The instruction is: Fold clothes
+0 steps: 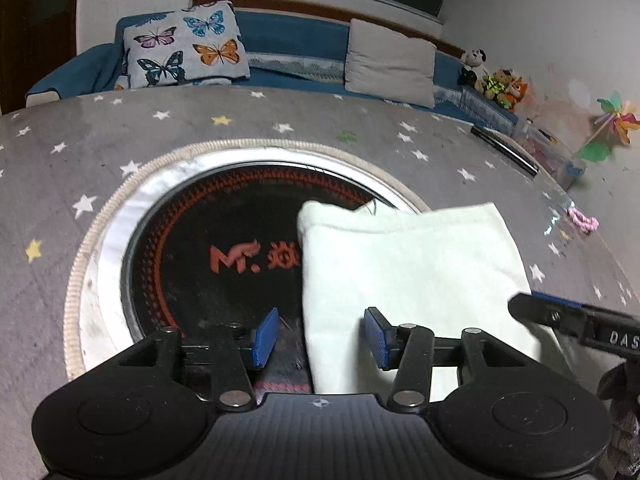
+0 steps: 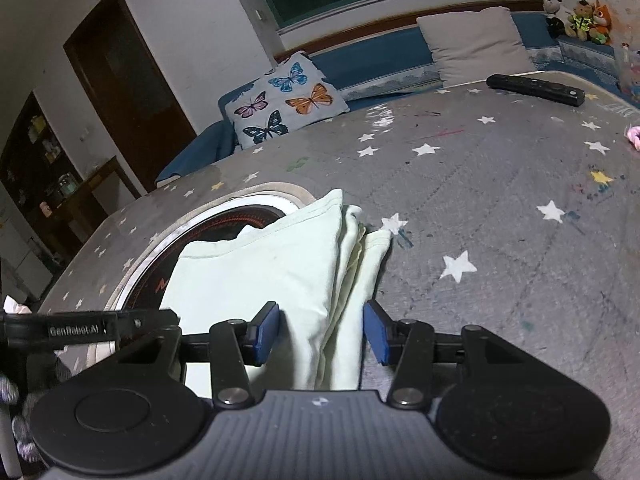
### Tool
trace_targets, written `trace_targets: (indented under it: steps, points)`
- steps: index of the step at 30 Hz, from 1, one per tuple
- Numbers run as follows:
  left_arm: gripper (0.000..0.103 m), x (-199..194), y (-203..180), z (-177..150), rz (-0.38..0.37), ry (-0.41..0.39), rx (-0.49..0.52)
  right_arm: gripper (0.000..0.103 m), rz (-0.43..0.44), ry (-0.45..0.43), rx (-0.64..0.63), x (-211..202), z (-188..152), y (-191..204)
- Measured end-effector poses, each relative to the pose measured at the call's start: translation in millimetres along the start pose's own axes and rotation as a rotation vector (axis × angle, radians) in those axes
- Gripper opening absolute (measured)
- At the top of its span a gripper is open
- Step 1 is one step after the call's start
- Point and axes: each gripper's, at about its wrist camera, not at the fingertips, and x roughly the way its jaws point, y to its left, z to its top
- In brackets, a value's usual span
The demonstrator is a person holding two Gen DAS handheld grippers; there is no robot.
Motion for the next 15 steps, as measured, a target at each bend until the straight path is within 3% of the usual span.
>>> trace_targets:
  steps: [4,5,9,15]
  points:
    - [0.037,0.8,-3.5,-2.2,-0.009,0.003,0.002,0.027,0.024,0.011,0.042,3.0,-1.3,-0.1]
    - [0.029,1.1,-3.8,-2.1,-0.011,0.005,-0.002,0.023,0.027,0.008,0.052,2.9,-1.6,0.2]
    - [0.010,-0.2,-5.1,0.0,-0.009,0.004,-0.015,0.016,0.035,-0.010,0.081,-0.4,-2.5,0.2]
    - [0.007,-8.4,-22.1,11.3,-0.030,-0.029,0.019,0.011,0.035,-0.038,0.116,-13.3,-1.5,-6.6]
